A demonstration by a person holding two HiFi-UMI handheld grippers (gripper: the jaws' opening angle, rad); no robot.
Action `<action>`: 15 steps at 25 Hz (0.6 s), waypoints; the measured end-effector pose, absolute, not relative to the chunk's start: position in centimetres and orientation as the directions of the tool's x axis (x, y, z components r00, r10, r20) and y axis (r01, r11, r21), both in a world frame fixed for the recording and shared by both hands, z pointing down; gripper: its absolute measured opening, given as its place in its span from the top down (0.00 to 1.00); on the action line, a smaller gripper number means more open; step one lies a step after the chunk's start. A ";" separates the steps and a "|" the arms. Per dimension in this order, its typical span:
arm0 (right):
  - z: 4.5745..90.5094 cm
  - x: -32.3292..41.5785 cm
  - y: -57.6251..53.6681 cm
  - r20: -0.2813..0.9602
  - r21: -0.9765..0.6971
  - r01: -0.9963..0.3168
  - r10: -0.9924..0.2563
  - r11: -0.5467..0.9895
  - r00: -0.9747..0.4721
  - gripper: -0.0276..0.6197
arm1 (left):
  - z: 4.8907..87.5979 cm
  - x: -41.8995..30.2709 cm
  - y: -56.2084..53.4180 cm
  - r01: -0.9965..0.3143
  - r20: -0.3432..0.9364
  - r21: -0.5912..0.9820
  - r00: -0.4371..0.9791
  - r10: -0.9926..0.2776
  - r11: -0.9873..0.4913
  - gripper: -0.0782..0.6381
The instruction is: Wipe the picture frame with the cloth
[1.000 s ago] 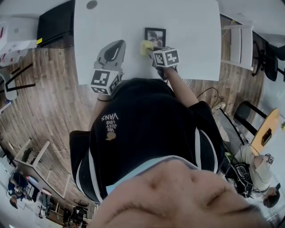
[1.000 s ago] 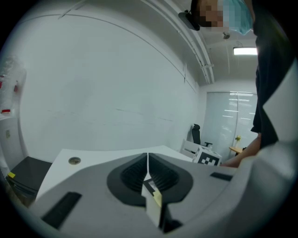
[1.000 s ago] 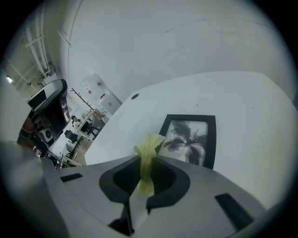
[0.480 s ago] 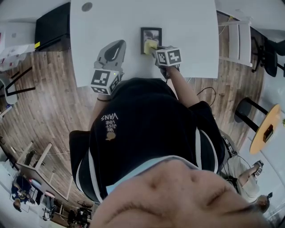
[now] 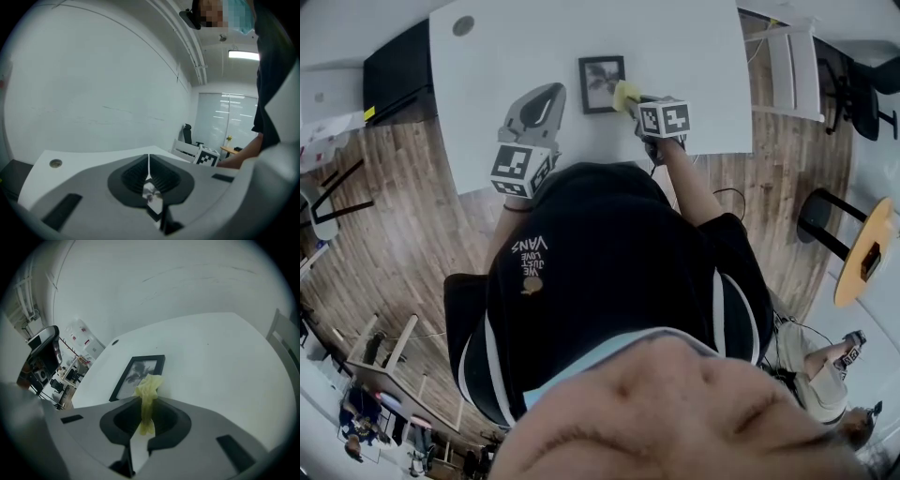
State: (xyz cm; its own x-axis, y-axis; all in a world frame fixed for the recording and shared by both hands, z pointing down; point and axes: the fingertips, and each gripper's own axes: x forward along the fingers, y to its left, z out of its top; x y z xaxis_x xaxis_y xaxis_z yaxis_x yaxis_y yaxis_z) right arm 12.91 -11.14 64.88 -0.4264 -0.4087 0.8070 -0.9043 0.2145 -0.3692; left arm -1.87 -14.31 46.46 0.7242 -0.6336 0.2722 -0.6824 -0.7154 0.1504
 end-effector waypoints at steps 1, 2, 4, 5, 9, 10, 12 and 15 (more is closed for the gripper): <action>64.9 13.3 -11.1 0.808 -0.366 -0.907 -0.412 0.208 -0.421 0.89 | 46.5 -1.6 -14.3 -0.676 0.271 0.151 0.730 -0.628 -0.721 0.87; 64.8 13.7 -11.0 0.810 -0.363 -0.910 -0.415 0.203 -0.415 0.89 | 46.4 -1.2 -14.3 -0.671 0.270 0.151 0.735 -0.622 -0.726 0.87; 64.8 14.3 -10.8 0.811 -0.359 -0.914 -0.421 0.191 -0.406 0.89 | 46.4 -0.7 -14.3 -0.660 0.269 0.152 0.743 -0.612 -0.735 0.87; 64.8 14.6 -10.7 0.811 -0.357 -0.915 -0.424 0.186 -0.403 0.89 | 46.5 -0.4 -14.3 -0.656 0.269 0.152 0.747 -0.608 -0.739 0.87; 64.8 15.3 -10.4 0.810 -0.359 -0.919 -0.435 0.163 -0.393 0.89 | 46.6 0.2 -14.3 -0.642 0.271 0.155 0.758 -0.593 -0.751 0.87; 64.8 15.4 -10.4 0.809 -0.360 -0.919 -0.437 0.160 -0.393 0.89 | 46.6 0.4 -14.3 -0.640 0.272 0.156 0.760 -0.590 -0.753 0.87; 64.7 15.6 -10.4 0.807 -0.361 -0.919 -0.441 0.156 -0.392 0.89 | 46.5 0.6 -14.2 -0.634 0.274 0.155 0.765 -0.584 -0.758 0.87; 64.4 15.3 -10.4 0.802 -0.365 -0.918 -0.449 0.153 -0.394 0.89 | 46.5 0.7 -14.1 -0.627 0.272 0.154 0.769 -0.578 -0.763 0.87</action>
State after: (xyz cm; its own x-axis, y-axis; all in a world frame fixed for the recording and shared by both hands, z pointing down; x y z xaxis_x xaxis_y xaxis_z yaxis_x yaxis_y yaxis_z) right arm 15.34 -10.37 64.43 -0.3942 -0.4494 0.8016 -0.9181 0.1535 -0.3654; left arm 0.68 -14.15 46.46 0.7695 -0.5777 0.2724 -0.6275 -0.7633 0.1537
